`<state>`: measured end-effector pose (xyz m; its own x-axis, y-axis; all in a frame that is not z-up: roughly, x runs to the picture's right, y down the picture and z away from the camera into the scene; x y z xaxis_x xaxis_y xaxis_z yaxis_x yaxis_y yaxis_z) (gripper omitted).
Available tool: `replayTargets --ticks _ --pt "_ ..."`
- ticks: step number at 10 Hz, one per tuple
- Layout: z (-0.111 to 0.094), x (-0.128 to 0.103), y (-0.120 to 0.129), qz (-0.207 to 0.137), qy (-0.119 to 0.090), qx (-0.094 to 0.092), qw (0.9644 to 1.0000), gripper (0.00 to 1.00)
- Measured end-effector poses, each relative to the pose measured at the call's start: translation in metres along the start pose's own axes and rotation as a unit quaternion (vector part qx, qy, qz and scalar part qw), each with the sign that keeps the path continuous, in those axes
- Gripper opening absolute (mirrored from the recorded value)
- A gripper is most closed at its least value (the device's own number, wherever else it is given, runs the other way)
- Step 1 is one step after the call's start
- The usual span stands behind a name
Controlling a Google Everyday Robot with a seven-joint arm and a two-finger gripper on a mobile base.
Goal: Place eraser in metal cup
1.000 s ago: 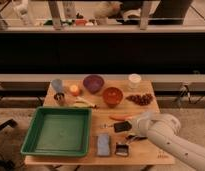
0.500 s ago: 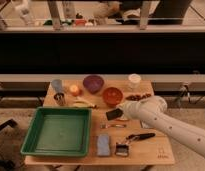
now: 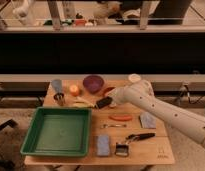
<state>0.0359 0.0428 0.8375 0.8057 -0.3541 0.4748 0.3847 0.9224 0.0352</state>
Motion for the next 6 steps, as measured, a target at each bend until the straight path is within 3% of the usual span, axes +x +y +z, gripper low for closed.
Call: replayTargets --ticks 4,6 --pt "0.035 -0.054 -0.045 -0.048 -0.050 0.004 0.9976 0.00" --pt "0.048 -0.069 -0.063 -0.070 -0.067 0.007 0.9953 0.00"
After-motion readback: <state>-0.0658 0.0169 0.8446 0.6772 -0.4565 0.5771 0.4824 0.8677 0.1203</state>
